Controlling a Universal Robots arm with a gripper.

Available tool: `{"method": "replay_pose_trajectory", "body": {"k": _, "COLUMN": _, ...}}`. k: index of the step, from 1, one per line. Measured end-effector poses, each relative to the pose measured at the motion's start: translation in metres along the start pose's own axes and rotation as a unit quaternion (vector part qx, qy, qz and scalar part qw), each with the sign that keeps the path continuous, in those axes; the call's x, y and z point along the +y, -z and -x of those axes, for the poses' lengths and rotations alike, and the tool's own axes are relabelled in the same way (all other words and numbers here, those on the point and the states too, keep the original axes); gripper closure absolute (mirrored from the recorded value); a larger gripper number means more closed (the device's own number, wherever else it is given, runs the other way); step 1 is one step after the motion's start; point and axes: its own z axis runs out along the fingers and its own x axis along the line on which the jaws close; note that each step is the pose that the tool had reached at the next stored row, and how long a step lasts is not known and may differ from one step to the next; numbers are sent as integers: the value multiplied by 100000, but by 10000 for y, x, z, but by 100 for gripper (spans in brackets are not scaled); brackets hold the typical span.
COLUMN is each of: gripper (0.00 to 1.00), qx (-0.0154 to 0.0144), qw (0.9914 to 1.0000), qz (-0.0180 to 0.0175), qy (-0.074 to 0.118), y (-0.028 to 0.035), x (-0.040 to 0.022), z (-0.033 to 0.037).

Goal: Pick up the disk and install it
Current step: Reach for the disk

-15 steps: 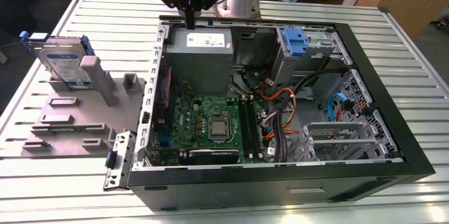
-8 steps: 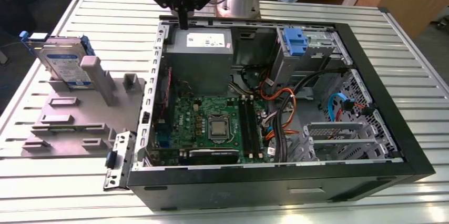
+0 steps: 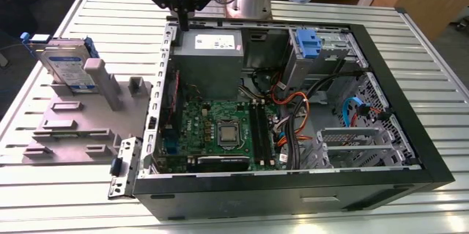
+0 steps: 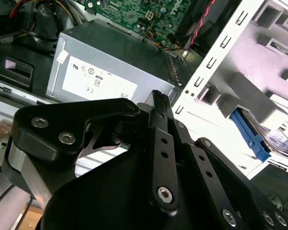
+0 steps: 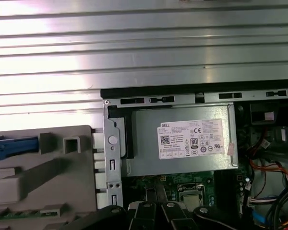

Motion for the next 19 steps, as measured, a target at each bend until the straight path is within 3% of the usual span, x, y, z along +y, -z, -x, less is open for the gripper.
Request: {"method": "replay_pose_trajectory", "body": {"k": 19, "gripper": 89, "qx": 2, "qw": 100000, "qz": 0, "qy": 0, "y": -10, "x": -24, "z": -309}}
